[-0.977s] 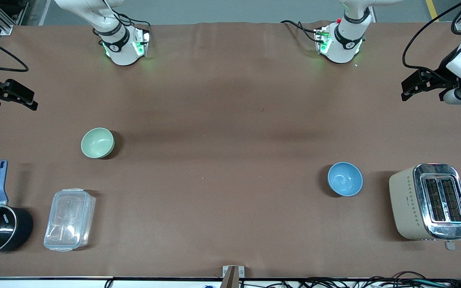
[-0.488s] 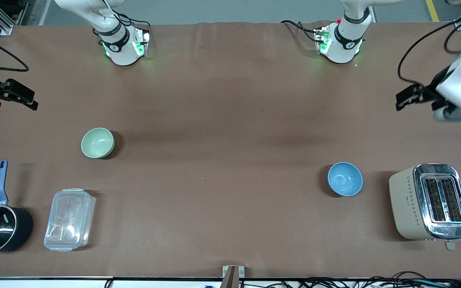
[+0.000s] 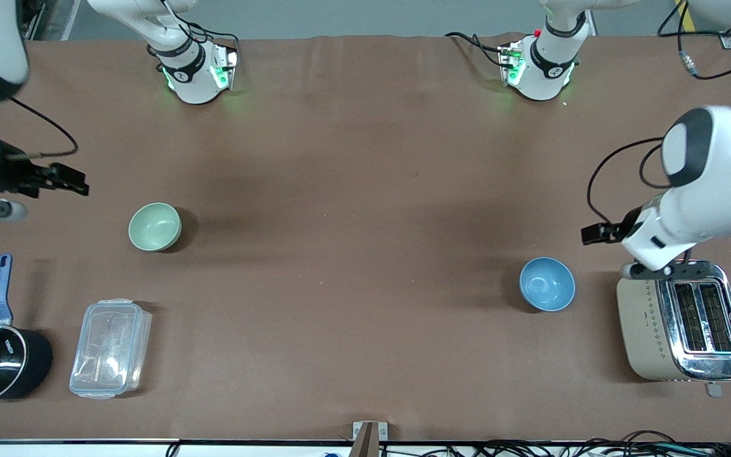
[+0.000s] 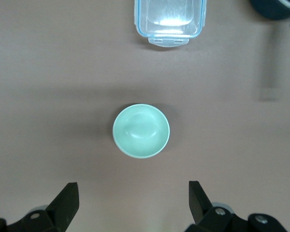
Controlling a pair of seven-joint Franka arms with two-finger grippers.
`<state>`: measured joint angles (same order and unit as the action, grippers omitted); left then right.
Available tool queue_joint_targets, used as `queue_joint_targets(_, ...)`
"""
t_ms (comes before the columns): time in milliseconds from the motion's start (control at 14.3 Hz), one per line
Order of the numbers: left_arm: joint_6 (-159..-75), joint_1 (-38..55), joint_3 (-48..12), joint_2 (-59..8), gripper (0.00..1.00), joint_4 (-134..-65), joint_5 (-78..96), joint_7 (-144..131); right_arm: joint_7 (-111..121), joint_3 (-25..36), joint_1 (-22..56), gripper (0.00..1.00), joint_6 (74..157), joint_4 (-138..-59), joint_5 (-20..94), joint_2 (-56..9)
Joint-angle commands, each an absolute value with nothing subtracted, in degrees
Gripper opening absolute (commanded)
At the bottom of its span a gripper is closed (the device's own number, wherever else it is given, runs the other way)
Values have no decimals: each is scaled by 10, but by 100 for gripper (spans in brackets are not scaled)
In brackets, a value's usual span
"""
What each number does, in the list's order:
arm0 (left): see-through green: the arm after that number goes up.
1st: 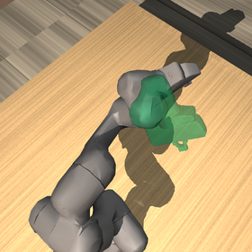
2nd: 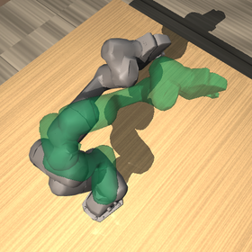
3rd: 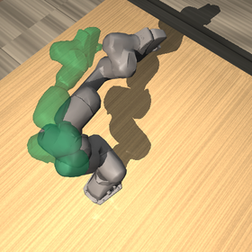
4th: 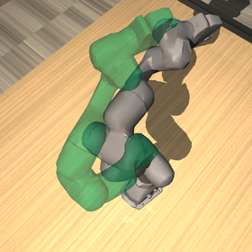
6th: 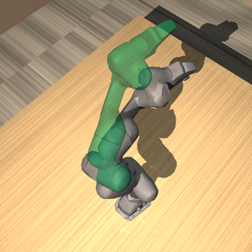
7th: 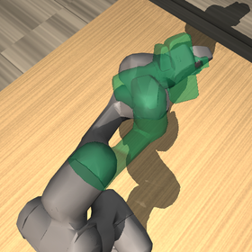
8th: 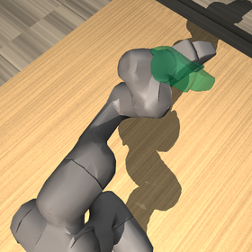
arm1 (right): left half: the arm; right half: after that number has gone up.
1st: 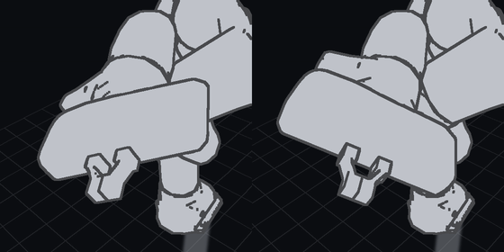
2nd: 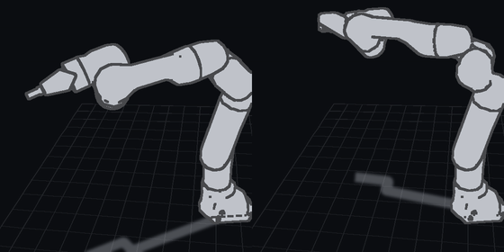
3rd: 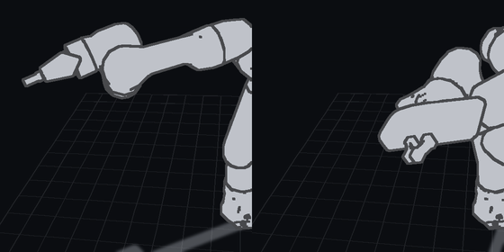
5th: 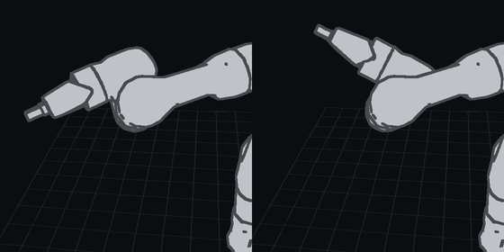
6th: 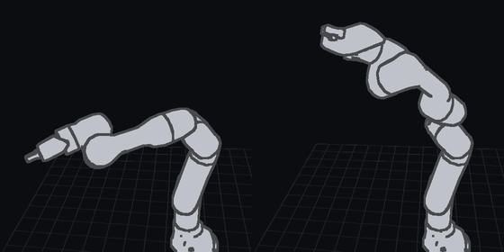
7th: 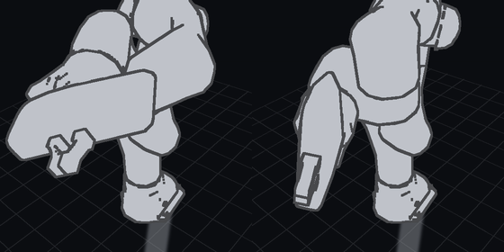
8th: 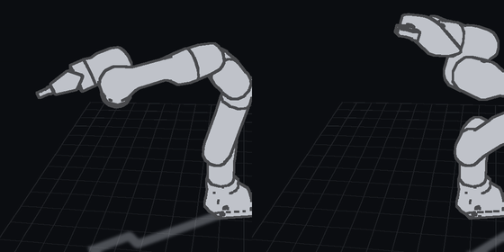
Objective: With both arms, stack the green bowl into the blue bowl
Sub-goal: 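Grasp the green bowl with the right gripper while the left gripper grasps the blue bowl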
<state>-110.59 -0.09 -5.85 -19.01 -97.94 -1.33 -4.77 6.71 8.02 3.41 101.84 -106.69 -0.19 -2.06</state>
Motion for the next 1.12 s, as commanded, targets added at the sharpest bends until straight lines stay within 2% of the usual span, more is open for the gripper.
queue_joint_targets(0, -1189, -10, -58, -223, 100, -1010, -26, -56, 102, 87, 27, 100, 1157, -1218, 0, 10)
queue_joint_targets(140, -1248, -11, -57, -252, 100, -1024, -26, -55, 140, 110, 28, 100, 1283, -1306, 0, 7)
queue_joint_targets(349, -1293, -13, -52, -290, 90, -1025, -27, -55, 154, 124, 27, 100, 1471, -1417, 1, -10)
queue_joint_targets(488, -1317, -18, -52, -314, 82, -1023, -27, -55, 153, 124, 27, 100, 1576, -1455, 2, -53)
queue_joint_targets(628, -1334, -18, -53, -330, 70, -1022, -26, -55, 150, 123, 27, 96, 1642, -1459, 6, -100)
queue_joint_targets(767, -1335, -18, -54, -334, 53, -1019, -25, -56, 147, 123, 25, 85, 1677, -1455, 9, -127)
queue_joint_targets(837, -1335, -18, -54, -334, 44, -1018, -25, -61, 147, 123, 25, 76, 1691, -1455, 10, -137)
queue_joint_targets(977, -1335, -17, -54, -336, 21, -1017, -25, -75, 147, 123, 25, 62, 1712, -1455, 12, -158)
queue_joint_targets(1047, -1335, -16, -54, -339, 16, -1017, -21, -78, 147, 123, 25, 54, 1716, -1455, 12, -159)
